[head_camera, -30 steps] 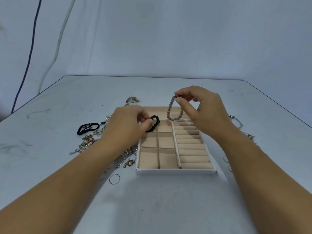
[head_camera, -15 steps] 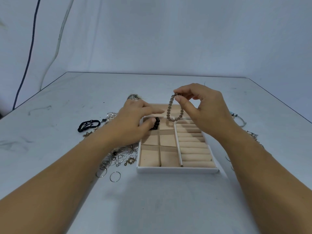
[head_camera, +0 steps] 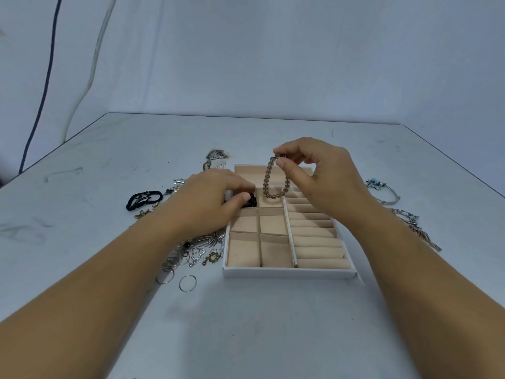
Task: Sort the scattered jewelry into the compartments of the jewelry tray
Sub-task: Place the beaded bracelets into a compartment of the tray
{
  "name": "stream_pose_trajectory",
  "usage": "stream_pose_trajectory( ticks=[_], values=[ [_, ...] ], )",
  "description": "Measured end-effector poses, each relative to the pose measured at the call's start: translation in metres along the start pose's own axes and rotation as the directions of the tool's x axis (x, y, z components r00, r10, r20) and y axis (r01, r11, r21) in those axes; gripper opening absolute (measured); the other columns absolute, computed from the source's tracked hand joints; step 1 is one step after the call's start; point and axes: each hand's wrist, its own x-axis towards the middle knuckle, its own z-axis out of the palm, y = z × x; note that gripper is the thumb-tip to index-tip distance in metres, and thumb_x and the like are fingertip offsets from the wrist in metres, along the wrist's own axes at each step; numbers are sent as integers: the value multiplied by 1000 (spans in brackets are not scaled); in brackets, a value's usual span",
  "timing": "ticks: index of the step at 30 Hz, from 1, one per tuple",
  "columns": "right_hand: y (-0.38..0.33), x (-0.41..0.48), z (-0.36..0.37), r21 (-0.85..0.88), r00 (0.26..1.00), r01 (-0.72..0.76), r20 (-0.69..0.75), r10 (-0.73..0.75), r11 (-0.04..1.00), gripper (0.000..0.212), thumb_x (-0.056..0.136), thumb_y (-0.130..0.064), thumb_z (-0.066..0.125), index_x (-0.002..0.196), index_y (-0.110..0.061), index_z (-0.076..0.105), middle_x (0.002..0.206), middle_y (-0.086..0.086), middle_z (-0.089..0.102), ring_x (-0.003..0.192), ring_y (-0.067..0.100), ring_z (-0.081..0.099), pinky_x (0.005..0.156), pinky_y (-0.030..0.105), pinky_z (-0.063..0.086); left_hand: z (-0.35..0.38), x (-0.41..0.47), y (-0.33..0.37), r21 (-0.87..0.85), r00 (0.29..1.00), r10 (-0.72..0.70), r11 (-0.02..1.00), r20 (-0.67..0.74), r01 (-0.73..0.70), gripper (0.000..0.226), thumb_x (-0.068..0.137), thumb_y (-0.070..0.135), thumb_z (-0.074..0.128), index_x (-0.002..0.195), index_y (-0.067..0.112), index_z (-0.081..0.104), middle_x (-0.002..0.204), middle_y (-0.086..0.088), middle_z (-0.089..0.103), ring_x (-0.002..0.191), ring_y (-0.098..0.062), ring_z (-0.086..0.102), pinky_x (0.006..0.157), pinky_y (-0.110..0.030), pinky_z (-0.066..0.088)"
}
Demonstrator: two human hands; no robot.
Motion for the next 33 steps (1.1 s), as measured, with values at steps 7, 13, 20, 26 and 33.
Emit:
stream_pose_trajectory(
  ticks=[7,13,20,26,33],
  values=[
    [0,-1,4,-17,996,-50,69,52,999,16,90,-26,62,106,-24,67,86,-17,64,85,0,58,79,8,42,-2,-9,-1,101,1000,-12,995,28,9,56,92,52,37,142,26,41,147,9,41,135,-10,36,104,-25,29],
    [6,1,15,-53,971,-182,147,188,982,8,89,-24,63,95,-26,66,76,-19,61,76,-2,56,64,3,38,1,-12,-2,147,994,-58,988,98,43,71,84,63,25,146,29,34,154,15,26,142,-4,21,109,-27,23],
    [1,0,24,-121,933,-195,283,222,973,7,86,-21,64,87,-27,68,66,-19,60,59,-4,54,55,8,37,3,-12,-3,124,994,-61,991,95,49,71,84,62,26,146,29,35,154,15,26,141,-3,22,105,-21,20],
    [-9,0,31,-488,907,-58,338,250,871,17,90,-26,57,99,-20,70,104,5,56,99,24,51,83,34,43,3,-11,-4,117,995,-51,992,90,40,70,85,61,27,145,28,36,154,14,27,142,-3,20,106,-19,16],
    [3,1,10,-259,907,-107,369,201,960,21,91,-26,55,110,-28,64,102,-9,59,92,10,53,82,27,43,3,-11,-4,131,994,-49,991,94,37,69,85,61,26,146,29,34,154,16,26,141,-2,21,104,-19,17]
  ],
)
